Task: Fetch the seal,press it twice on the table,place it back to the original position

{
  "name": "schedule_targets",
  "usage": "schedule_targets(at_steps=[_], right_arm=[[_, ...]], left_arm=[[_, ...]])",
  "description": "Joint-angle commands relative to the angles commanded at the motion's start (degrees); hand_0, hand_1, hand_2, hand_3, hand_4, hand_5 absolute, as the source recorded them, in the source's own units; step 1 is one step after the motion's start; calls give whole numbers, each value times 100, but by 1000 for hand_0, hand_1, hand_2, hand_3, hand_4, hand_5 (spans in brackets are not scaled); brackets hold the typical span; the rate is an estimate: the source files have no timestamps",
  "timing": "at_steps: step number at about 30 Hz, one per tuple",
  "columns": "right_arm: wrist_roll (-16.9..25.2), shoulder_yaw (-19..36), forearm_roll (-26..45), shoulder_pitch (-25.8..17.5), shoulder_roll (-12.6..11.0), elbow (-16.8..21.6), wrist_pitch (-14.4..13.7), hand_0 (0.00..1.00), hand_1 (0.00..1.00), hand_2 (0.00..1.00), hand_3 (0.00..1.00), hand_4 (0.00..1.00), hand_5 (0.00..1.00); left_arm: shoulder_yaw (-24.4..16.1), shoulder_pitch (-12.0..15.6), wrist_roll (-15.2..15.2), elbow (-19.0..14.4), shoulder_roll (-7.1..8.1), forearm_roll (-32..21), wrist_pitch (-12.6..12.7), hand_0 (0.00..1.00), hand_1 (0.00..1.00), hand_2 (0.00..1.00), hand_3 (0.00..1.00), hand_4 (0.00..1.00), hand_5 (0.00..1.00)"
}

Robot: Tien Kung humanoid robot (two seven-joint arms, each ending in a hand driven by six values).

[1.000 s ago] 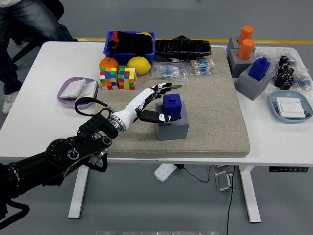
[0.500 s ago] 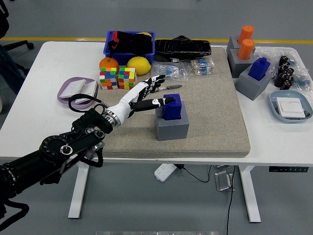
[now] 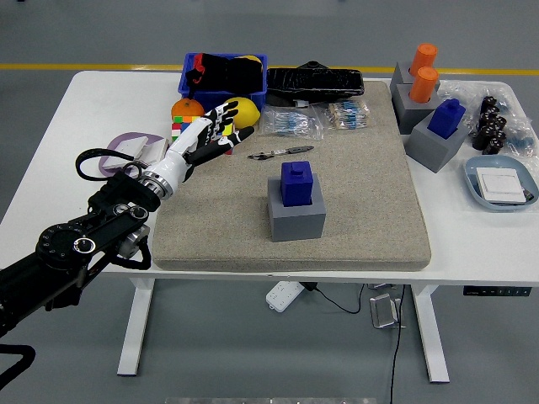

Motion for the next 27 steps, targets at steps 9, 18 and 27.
schedule_targets(at_steps=[9,18,27], right_arm=[[3,44,55,-1,12,-9,0,932,738,732,721,812,343],[1,107,55,14,0,-5,3,933,739,733,721,821,337],[-125,151,-27,55,-4,-29,192,935,739,735,732,824,338]], left_arm=[[-463,-6,-16,194,441,61,254,998,998,998,998,998,557],[-573,-81,111,279,652,333,417,998,998,998,998,998,547],[-707,162,134,262,611,338,381,998,998,998,998,998,534]])
